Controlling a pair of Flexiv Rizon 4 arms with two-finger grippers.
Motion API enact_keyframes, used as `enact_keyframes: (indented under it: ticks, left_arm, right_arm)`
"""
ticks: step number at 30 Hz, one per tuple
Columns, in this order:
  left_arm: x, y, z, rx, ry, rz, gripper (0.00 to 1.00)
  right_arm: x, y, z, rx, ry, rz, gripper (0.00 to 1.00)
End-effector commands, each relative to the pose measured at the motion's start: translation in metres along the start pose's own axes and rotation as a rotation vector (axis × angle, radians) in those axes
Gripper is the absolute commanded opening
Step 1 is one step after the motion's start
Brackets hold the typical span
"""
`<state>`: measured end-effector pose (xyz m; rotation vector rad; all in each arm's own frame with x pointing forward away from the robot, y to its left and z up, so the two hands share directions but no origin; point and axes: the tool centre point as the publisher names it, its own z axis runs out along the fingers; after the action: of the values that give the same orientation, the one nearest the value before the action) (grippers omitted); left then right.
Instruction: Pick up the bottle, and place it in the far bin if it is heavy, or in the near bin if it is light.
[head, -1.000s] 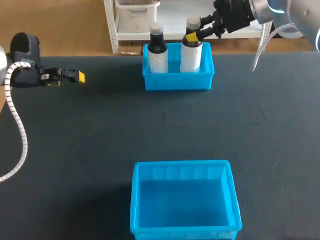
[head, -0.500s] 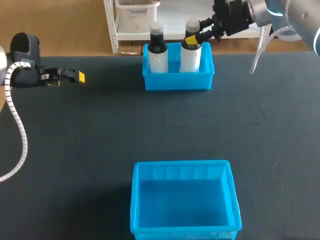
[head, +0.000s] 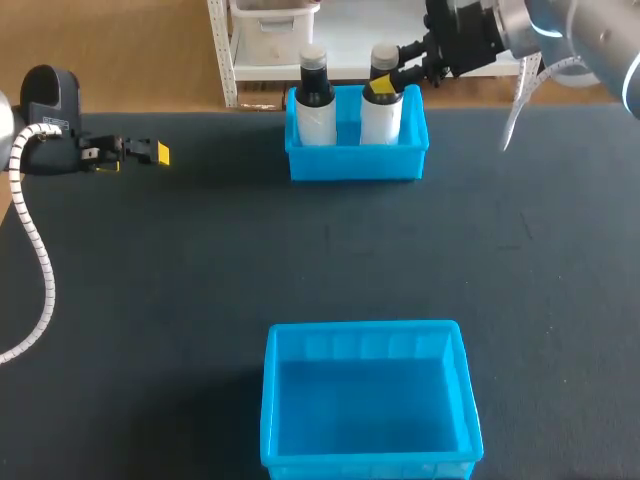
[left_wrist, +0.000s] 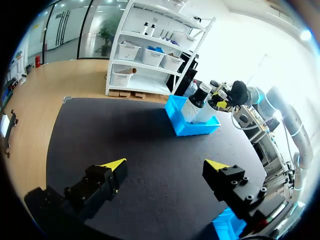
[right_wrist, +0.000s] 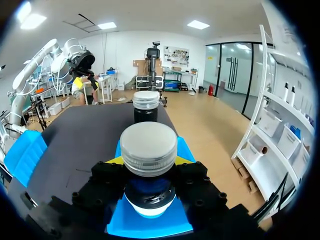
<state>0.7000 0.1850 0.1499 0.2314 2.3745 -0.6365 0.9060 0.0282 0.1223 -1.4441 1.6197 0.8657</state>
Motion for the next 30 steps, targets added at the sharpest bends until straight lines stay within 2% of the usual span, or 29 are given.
enact_keyframes:
  ticks: [1,7,8,9,20,30]
  left_arm:
    - [0.000,0.000,0.000,0.000,0.000,0.000,1.00]
    - [0.000,0.000,0.000,0.000,0.000,0.000,1.00]
    - [0.000,0.000,0.000,0.000,0.000,0.000,1.00]
    - [0.000,0.000,0.000,0.000,0.000,0.000,1.00]
    - [0.000,0.000,0.000,0.000,0.000,0.000,1.00]
    - [0.000,0.000,0.000,0.000,0.000,0.000,1.00]
  right_arm:
    - [-0.001,-0.010,0.001,-0.189,0.000,0.002,0.00]
    - [0.000,-0.010,0.002,-0.202,0.005,-0.002,0.00]
    - [0.000,-0.010,0.002,-0.203,0.021,0.003,0.41]
    - [-0.001,-0.010,0.003,-0.206,0.028,0.004,1.00]
    - [-0.003,-0.005,-0.010,-0.202,0.035,0.020,1.00]
    - [0.002,0.006,-0.051,-0.149,0.067,0.047,1.00]
